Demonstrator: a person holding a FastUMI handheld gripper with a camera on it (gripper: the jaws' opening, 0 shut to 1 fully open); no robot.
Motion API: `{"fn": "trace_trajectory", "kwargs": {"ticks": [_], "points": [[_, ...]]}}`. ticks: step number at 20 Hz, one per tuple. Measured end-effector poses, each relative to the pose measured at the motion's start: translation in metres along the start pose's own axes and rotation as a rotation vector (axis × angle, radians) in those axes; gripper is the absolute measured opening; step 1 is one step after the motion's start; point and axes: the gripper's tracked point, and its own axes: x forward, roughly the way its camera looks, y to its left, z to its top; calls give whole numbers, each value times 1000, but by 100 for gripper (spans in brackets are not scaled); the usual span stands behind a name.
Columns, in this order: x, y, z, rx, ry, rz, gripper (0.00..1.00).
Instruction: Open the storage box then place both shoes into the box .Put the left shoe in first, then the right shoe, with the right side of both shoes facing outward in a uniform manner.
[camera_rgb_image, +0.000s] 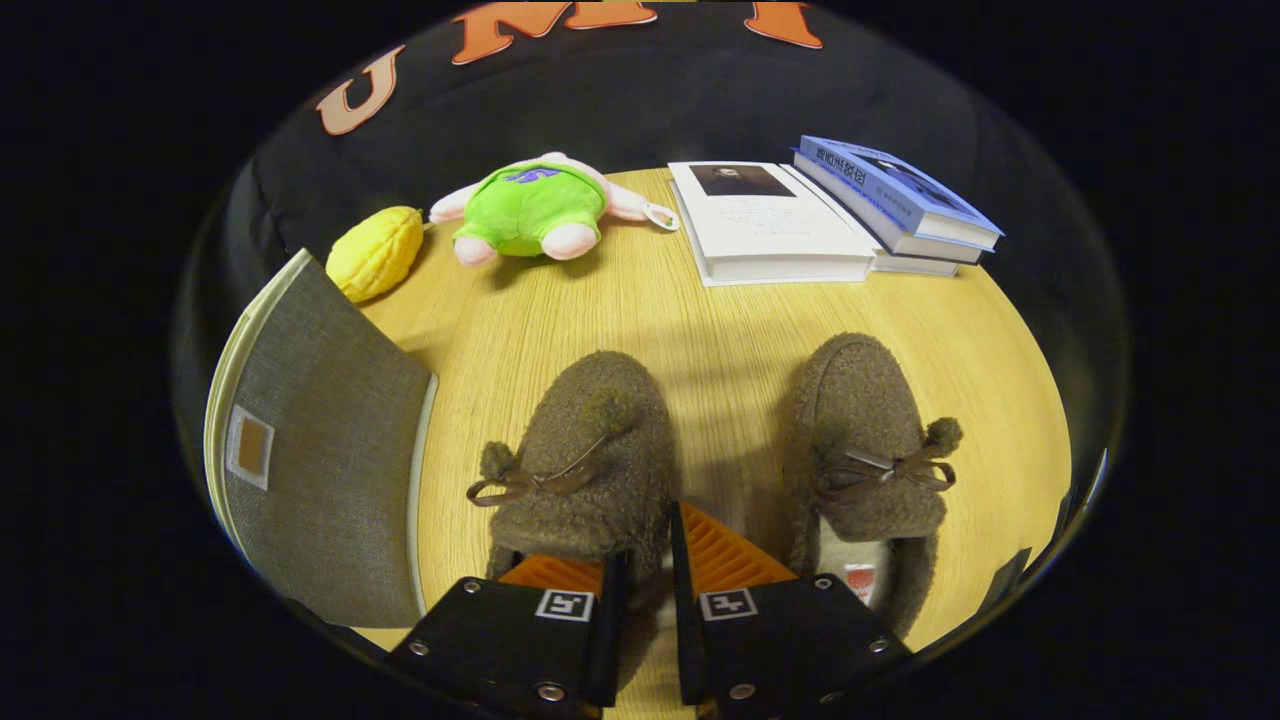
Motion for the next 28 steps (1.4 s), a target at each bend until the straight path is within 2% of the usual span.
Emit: {"fn": "trace_trajectory", "kwargs": {"ticks": [1,5,9,15,23,28], "points": [[2,0,2,23,-6,-5,17],[-1,-1,1,47,18,-20,4],[-20,1,7,122,39,-11,4],[-71,21,39,113,19,0,3],[-149,93,88,79,-66,80,3],[-173,149,108,23,-86,140,3]]}}
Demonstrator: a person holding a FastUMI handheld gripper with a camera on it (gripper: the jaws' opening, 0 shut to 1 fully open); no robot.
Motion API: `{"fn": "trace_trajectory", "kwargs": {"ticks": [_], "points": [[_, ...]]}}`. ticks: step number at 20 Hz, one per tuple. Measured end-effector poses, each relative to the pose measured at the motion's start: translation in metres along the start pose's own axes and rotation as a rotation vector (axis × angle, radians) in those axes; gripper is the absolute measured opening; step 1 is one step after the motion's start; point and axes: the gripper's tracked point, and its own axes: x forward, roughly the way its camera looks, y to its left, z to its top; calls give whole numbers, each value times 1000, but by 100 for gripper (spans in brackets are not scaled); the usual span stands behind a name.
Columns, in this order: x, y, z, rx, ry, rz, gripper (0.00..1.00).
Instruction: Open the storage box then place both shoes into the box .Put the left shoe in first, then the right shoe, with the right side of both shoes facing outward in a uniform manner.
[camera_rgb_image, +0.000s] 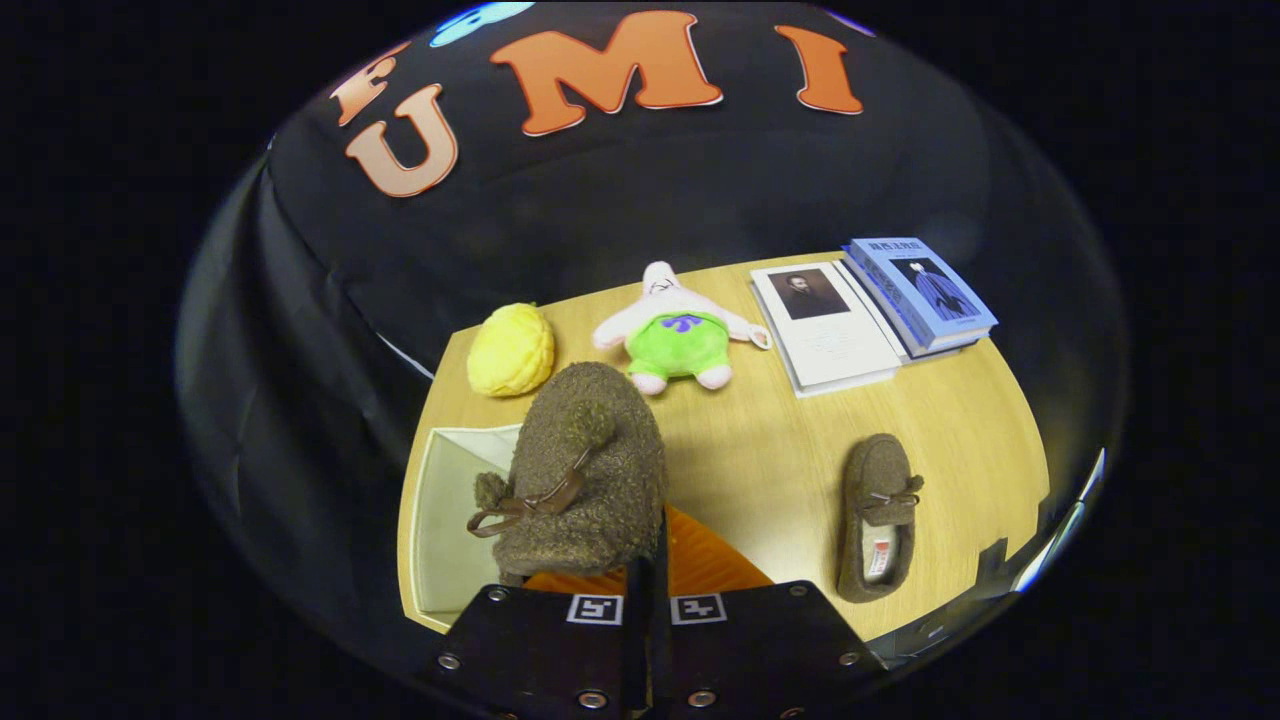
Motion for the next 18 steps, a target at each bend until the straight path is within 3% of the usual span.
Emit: {"fn": "trace_trajectory", "kwargs": {"ticks": [8,18], "points": [[38,77,-27,-62,94,11,3],[123,123,-87,-163,219,-79,3]]}}
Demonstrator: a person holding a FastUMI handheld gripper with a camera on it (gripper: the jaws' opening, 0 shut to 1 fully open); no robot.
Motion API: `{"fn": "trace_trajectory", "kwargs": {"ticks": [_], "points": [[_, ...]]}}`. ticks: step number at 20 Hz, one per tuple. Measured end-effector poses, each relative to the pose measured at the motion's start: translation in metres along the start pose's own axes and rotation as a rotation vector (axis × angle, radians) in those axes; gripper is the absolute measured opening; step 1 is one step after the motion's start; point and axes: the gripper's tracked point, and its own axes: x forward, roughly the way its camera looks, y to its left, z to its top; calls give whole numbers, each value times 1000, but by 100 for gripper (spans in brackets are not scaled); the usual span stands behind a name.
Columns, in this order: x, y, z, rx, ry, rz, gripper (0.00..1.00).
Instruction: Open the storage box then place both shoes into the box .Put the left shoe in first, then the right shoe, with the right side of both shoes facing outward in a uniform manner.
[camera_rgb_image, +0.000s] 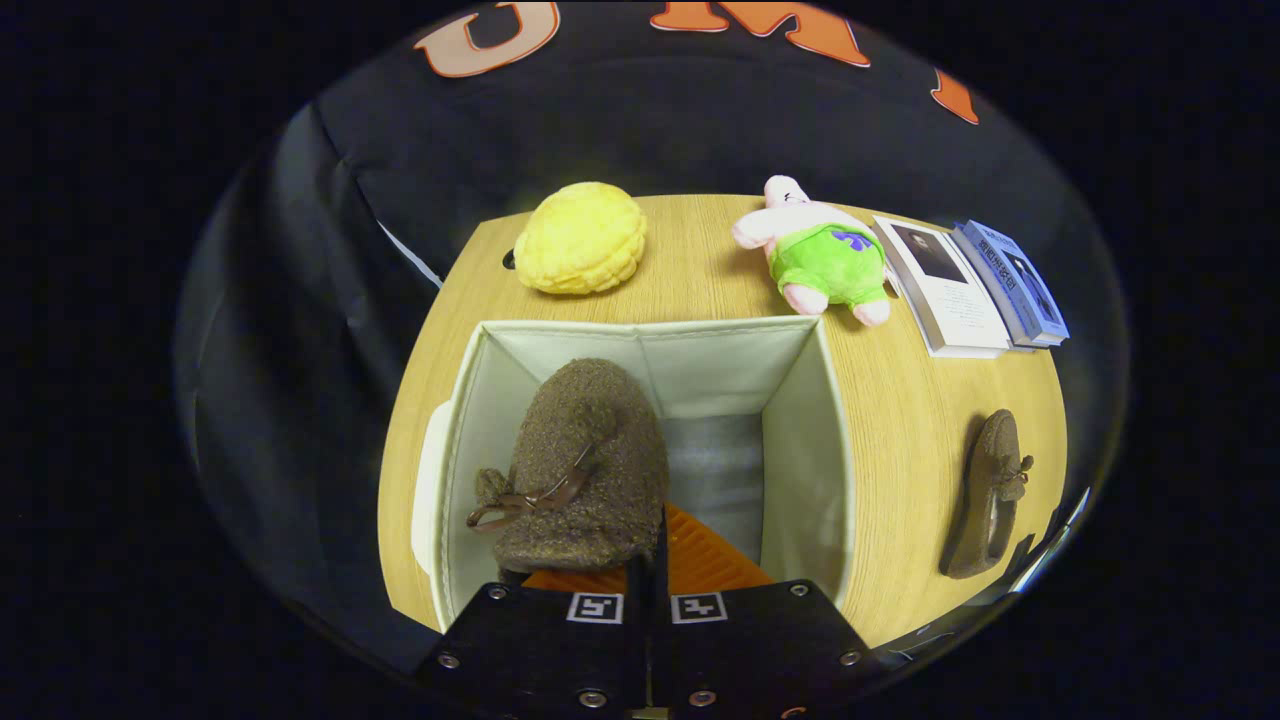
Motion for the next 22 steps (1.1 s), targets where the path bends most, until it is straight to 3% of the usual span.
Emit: {"fn": "trace_trajectory", "kwargs": {"ticks": [7,12,14,17,19,22], "points": [[53,12,-9,-28,32,-46,3],[73,26,-34,24,149,19,7],[64,32,-43,16,202,72,20],[36,38,-38,16,176,168,45],[8,38,-34,23,152,242,55],[-37,14,-25,-42,80,281,63]]}}
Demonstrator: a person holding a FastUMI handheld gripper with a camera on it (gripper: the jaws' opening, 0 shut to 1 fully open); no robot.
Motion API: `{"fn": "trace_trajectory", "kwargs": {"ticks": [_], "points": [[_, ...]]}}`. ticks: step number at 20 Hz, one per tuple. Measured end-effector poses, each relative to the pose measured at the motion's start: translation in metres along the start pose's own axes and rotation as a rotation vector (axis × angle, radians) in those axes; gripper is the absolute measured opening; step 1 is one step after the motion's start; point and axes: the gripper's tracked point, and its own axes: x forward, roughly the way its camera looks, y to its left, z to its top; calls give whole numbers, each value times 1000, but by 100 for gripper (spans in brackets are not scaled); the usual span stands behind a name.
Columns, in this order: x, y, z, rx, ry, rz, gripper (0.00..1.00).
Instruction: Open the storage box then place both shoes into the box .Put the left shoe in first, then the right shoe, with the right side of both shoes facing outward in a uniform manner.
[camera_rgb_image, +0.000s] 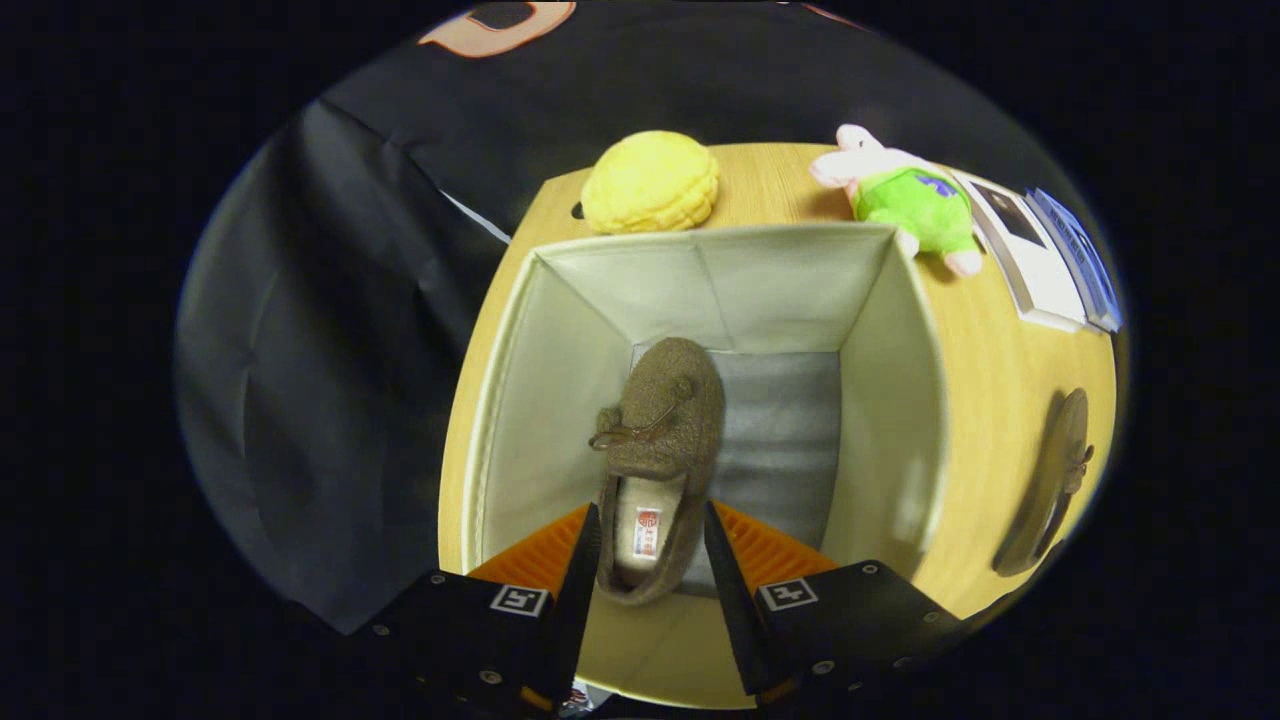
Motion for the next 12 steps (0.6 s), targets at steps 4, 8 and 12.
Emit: {"fn": "trace_trajectory", "kwargs": {"ticks": [4,8,12], "points": [[-60,-30,4,-40,-90,22,75],[-97,-105,11,-27,-198,-49,86],[-111,-178,-5,30,-231,-93,92]]}}
